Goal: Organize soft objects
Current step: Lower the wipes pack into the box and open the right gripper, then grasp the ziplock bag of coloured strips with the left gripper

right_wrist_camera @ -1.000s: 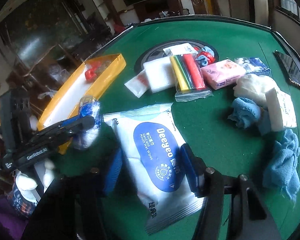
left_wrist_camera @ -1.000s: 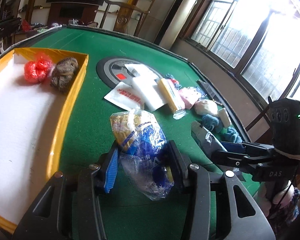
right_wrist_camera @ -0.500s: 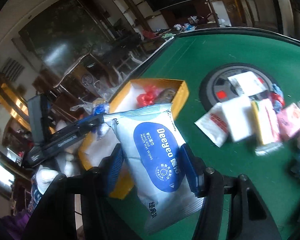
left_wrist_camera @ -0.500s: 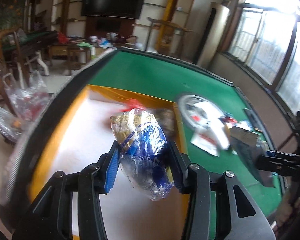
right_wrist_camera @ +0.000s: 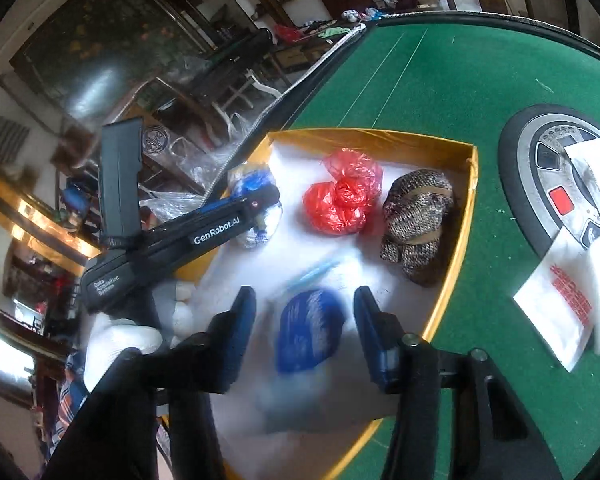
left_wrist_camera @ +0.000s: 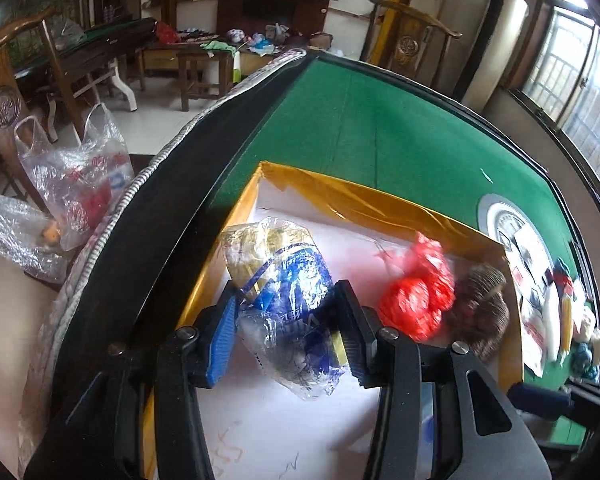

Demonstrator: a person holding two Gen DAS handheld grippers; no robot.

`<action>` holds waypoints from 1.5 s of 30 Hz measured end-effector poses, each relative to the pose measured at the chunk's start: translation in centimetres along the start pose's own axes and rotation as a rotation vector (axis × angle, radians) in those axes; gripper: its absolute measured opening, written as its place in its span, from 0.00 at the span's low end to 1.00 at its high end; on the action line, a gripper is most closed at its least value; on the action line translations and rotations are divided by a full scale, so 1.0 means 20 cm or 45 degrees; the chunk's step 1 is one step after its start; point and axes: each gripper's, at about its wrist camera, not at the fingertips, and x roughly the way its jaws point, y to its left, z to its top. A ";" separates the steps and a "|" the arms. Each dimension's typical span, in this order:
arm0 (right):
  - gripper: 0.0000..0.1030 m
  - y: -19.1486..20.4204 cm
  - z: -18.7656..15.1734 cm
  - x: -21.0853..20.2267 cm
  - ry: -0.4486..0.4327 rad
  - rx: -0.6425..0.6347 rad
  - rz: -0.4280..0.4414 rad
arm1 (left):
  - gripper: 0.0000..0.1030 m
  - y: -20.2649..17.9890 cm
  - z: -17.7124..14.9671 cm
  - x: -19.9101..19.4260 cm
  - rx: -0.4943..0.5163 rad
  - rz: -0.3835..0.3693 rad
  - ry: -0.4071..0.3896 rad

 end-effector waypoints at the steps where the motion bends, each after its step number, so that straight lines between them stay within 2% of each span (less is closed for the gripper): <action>1: 0.43 0.01 0.01 0.01 0.002 -0.010 -0.021 | 0.44 0.01 0.00 0.00 -0.028 -0.009 0.001; 6: 0.43 0.08 0.01 0.02 -0.010 -0.121 -0.100 | 0.44 0.06 -0.01 -0.09 -0.086 -0.060 -0.012; 10: 0.44 0.18 -0.08 -0.03 0.071 -0.262 -0.098 | 0.50 0.11 -0.05 -0.26 -0.098 -0.098 -0.067; 11: 0.44 0.20 -0.11 -0.04 0.103 -0.285 -0.061 | 0.56 0.12 -0.06 -0.30 -0.102 -0.110 -0.088; 13: 0.44 0.23 -0.18 -0.03 0.207 -0.289 0.100 | 0.66 0.16 -0.07 -0.36 -0.113 -0.117 -0.120; 15: 0.45 0.25 -0.23 0.02 0.306 -0.270 0.225 | 0.70 0.17 -0.06 -0.39 -0.129 -0.154 -0.143; 16: 0.46 0.25 -0.25 0.04 0.331 -0.268 0.240 | 0.70 0.18 -0.05 -0.38 -0.131 -0.159 -0.143; 18: 0.46 0.25 -0.26 0.10 0.353 -0.276 0.201 | 0.70 0.17 -0.02 -0.34 -0.142 -0.134 -0.127; 21: 0.46 0.23 -0.24 0.19 0.360 -0.263 0.110 | 0.70 0.16 -0.02 -0.32 -0.164 -0.145 -0.106; 24: 0.46 0.19 -0.18 0.25 0.326 -0.249 0.058 | 0.70 0.18 -0.06 -0.33 -0.182 -0.152 -0.085; 28: 0.46 0.14 -0.06 0.28 0.208 -0.229 -0.076 | 0.70 0.18 -0.12 -0.37 -0.162 -0.133 -0.051; 30: 0.46 0.09 -0.02 0.26 0.165 -0.173 -0.063 | 0.70 0.17 -0.15 -0.37 -0.157 -0.125 -0.005; 33: 0.47 0.07 -0.04 0.13 0.075 -0.130 -0.016 | 0.70 0.15 -0.20 -0.31 -0.164 -0.126 0.147; 35: 0.55 0.05 -0.07 0.01 0.019 -0.134 -0.002 | 0.70 0.14 -0.22 -0.23 -0.185 -0.135 0.272; 37: 0.57 0.00 -0.10 -0.12 -0.044 -0.134 -0.021 | 0.70 0.13 -0.23 -0.15 -0.207 -0.105 0.347; 38: 0.57 -0.03 -0.08 -0.18 -0.070 -0.128 -0.029 | 0.70 0.11 -0.21 -0.13 -0.204 -0.065 0.324; 41: 0.58 -0.09 -0.14 -0.35 -0.162 -0.094 -0.091 | 0.70 0.08 -0.12 -0.08 -0.251 -0.109 0.265; 44: 0.63 -0.20 -0.20 -0.54 -0.253 -0.054 -0.204 | 0.70 0.03 -0.02 -0.04 -0.277 -0.205 0.179; 45: 0.63 -0.26 -0.22 -0.62 -0.282 -0.036 -0.244 | 0.70 0.03 0.00 -0.03 -0.285 -0.207 0.172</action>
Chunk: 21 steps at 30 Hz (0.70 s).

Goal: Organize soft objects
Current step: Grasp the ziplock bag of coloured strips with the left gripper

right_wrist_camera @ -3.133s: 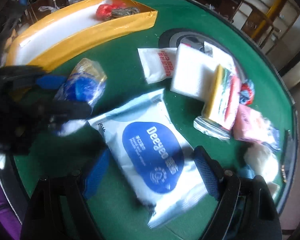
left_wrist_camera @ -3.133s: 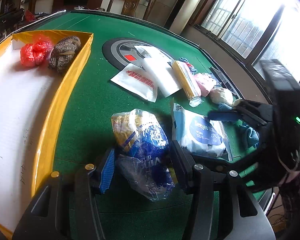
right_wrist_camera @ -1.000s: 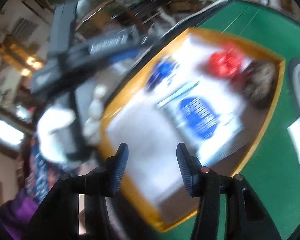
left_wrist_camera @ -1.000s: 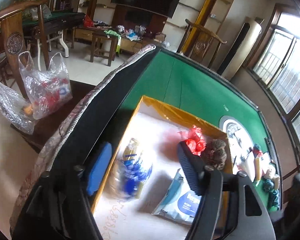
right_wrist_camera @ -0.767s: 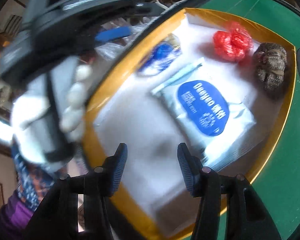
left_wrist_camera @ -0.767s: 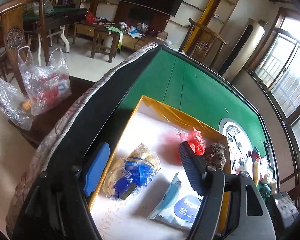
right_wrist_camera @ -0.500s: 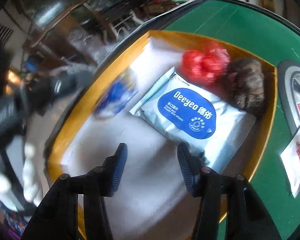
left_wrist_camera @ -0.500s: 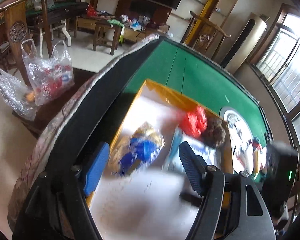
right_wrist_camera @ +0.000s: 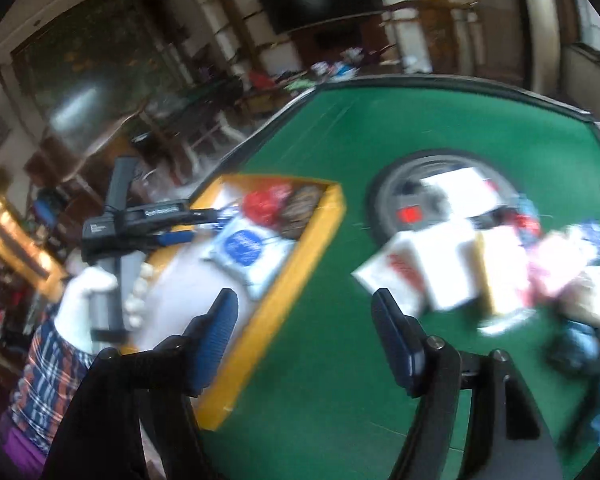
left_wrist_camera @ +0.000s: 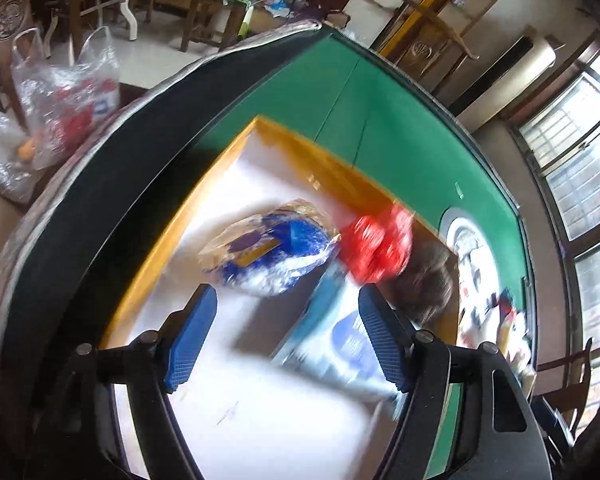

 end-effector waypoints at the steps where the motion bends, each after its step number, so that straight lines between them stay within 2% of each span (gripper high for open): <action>1: 0.63 -0.07 -0.01 -0.07 -0.030 0.023 -0.037 | 0.70 -0.01 0.01 -0.01 -0.017 0.025 -0.014; 3: 0.64 -0.22 -0.03 -0.22 -0.089 0.081 -0.096 | 0.70 -0.01 -0.01 -0.07 -0.042 0.009 -0.058; 5: 0.72 -0.40 -0.06 -0.36 -0.138 0.144 -0.169 | 0.70 -0.02 -0.07 -0.17 -0.056 -0.026 -0.103; 6: 0.73 -0.49 -0.08 -0.42 -0.160 0.181 -0.217 | 0.70 -0.04 -0.10 -0.22 -0.049 -0.026 -0.124; 9: 0.73 -0.77 -0.14 -0.55 -0.183 0.314 -0.315 | 0.71 -0.17 -0.23 -0.41 0.076 -0.048 -0.245; 11: 0.73 -0.90 -0.17 -0.60 -0.186 0.392 -0.322 | 0.72 -0.29 -0.37 -0.54 0.191 -0.109 -0.304; 14: 0.73 -0.97 -0.18 -0.54 -0.170 0.442 -0.253 | 0.72 -0.43 -0.52 -0.63 0.278 -0.216 -0.327; 17: 0.73 -1.00 -0.15 -0.41 -0.121 0.456 -0.103 | 0.72 -0.55 -0.65 -0.61 0.345 -0.287 -0.335; 21: 0.73 -0.95 0.00 -0.19 -0.070 0.444 0.041 | 0.72 -0.64 -0.79 -0.56 0.410 -0.265 -0.340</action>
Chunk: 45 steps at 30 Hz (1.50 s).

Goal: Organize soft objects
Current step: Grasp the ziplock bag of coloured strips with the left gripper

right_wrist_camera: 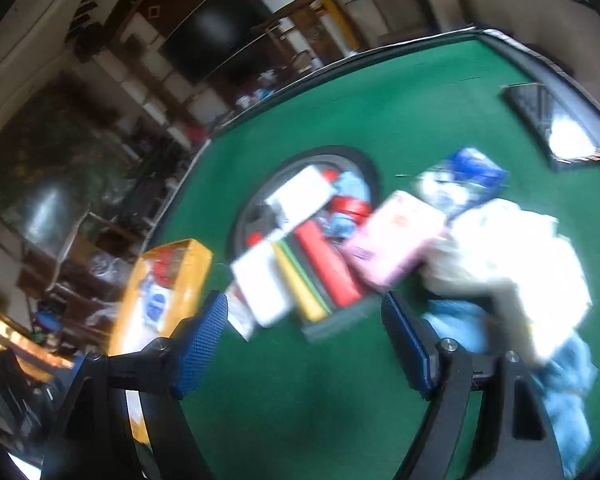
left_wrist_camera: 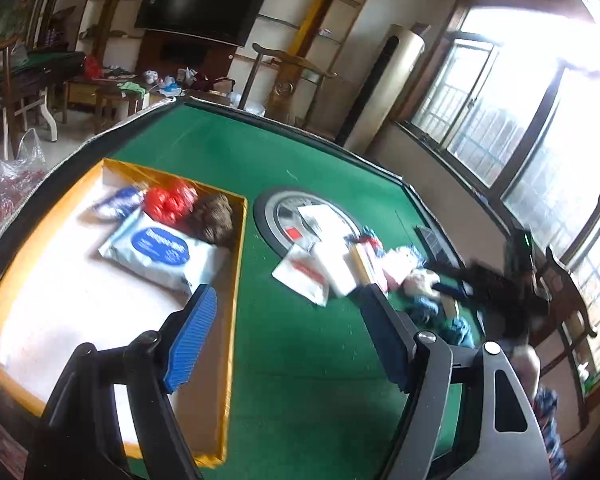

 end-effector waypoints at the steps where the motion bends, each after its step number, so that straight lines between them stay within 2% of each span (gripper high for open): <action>1: 0.73 0.03 0.03 0.06 0.016 -0.016 0.002 | 0.72 -0.02 -0.03 0.01 0.021 0.031 0.000; 7: 0.73 0.13 0.12 0.39 0.137 -0.102 -0.134 | 0.72 -0.02 -0.09 0.02 0.011 0.071 0.051; 9: 0.73 0.13 0.10 0.45 0.220 -0.083 -0.104 | 0.72 -0.01 -0.10 0.00 0.008 0.086 0.038; 15: 0.73 0.15 -0.13 0.37 0.370 -0.010 0.302 | 0.72 0.02 -0.10 0.01 0.004 0.090 0.029; 18: 0.73 0.18 -0.25 0.27 0.419 -0.060 0.419 | 0.72 -0.02 -0.12 0.04 0.035 0.070 0.058; 19: 0.73 0.18 -0.26 0.22 0.387 -0.078 0.407 | 0.72 -0.04 -0.13 0.06 0.044 0.053 0.077; 23: 0.73 0.08 -0.22 -0.04 0.093 -0.111 0.213 | 0.72 -0.13 -0.17 0.16 0.115 0.058 0.160; 26: 0.73 -0.04 -0.16 -0.20 -0.107 -0.055 0.099 | 0.72 -0.22 -0.19 0.22 0.197 0.085 0.203; 29: 0.73 -0.18 -0.13 -0.33 -0.253 0.007 0.025 | 0.72 -0.32 -0.17 0.30 0.293 0.121 0.233; 32: 0.73 -0.32 -0.13 -0.44 -0.379 0.086 0.013 | 0.72 -0.41 -0.15 0.40 0.403 0.181 0.236; 34: 0.74 -0.41 -0.15 -0.49 -0.426 0.137 -0.017 | 0.72 -0.47 -0.14 0.49 0.468 0.222 0.238; 36: 0.74 -0.50 -0.15 -0.52 -0.428 0.214 -0.048 | 0.72 -0.53 -0.13 0.58 0.533 0.250 0.245; 39: 0.75 -0.61 -0.16 -0.58 -0.462 0.353 0.055 | 0.72 -0.61 -0.14 0.70 0.629 0.262 0.248; 41: 0.76 -0.67 -0.16 -0.60 -0.472 0.413 0.084 | 0.72 -0.65 -0.16 0.79 0.711 0.306 0.256; 45: 0.76 -0.70 -0.16 -0.59 -0.472 0.463 0.117 | 0.72 -0.72 -0.19 0.93 0.798 0.313 0.324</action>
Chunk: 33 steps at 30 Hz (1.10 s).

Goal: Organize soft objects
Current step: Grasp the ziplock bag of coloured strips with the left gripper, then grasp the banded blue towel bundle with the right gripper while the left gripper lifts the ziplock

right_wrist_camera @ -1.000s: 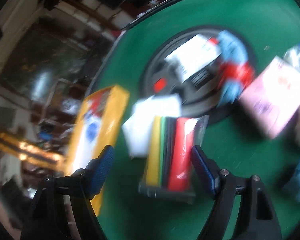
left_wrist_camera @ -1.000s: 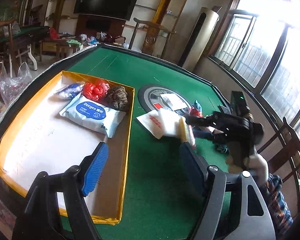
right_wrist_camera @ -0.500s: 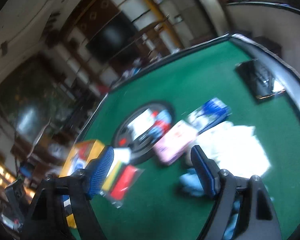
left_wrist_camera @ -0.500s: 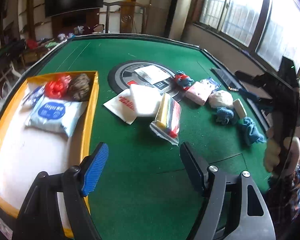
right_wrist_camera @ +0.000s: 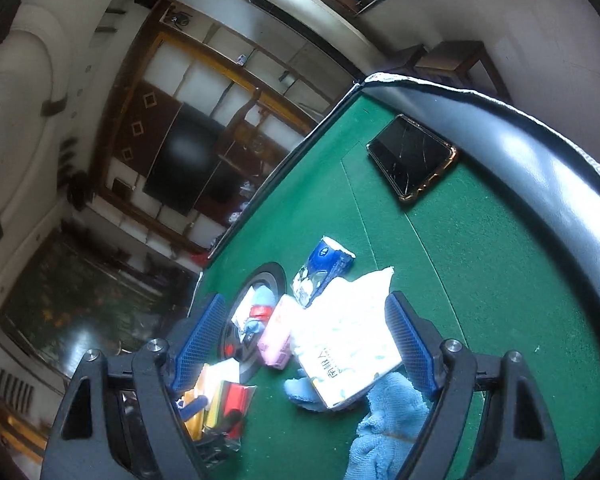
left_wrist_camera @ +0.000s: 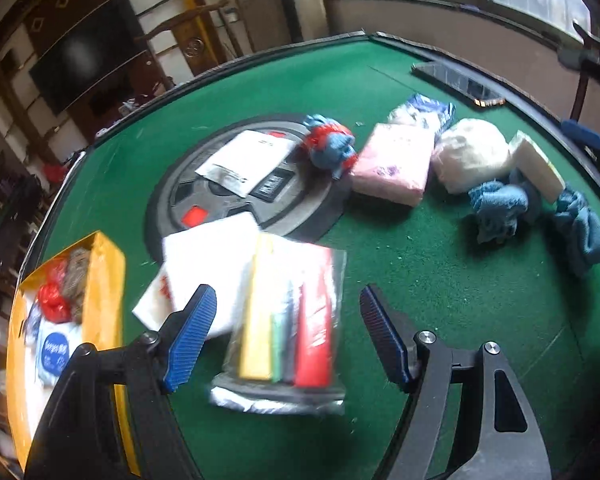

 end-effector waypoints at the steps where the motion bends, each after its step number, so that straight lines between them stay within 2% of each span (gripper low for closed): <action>1: 0.76 0.00 0.00 0.01 0.007 0.000 0.000 | 0.67 -0.03 0.00 0.03 0.017 -0.012 0.024; 3: 0.76 0.00 0.00 0.03 0.021 -0.006 -0.004 | 0.51 -0.04 0.00 0.06 -0.001 -0.029 0.043; 4: 0.76 0.01 -0.01 0.03 0.025 -0.011 -0.011 | 0.35 -0.04 -0.01 0.04 -0.013 -0.039 0.025; 7: 0.76 0.01 -0.01 0.03 0.030 -0.017 -0.029 | 0.35 0.01 -0.02 -0.02 -0.104 -0.152 0.008; 9: 0.76 0.01 -0.02 0.04 0.034 -0.018 -0.040 | 0.34 0.03 -0.04 -0.08 -0.118 -0.162 -0.026; 18: 0.76 -0.03 -0.02 0.09 0.056 -0.016 -0.093 | 0.35 0.13 -0.17 -0.38 -0.278 -0.333 -0.120; 22: 0.76 -0.04 -0.03 0.13 0.095 -0.023 -0.130 | 0.35 0.20 -0.26 -0.41 -0.366 -0.388 -0.126; 28: 0.76 -0.03 -0.06 0.18 0.136 -0.073 -0.206 | 0.35 0.28 -0.34 -0.47 -0.426 -0.392 -0.155; 33: 0.76 0.02 -0.06 0.22 0.200 -0.099 -0.358 | 0.35 0.38 -0.39 -0.54 -0.455 -0.373 -0.191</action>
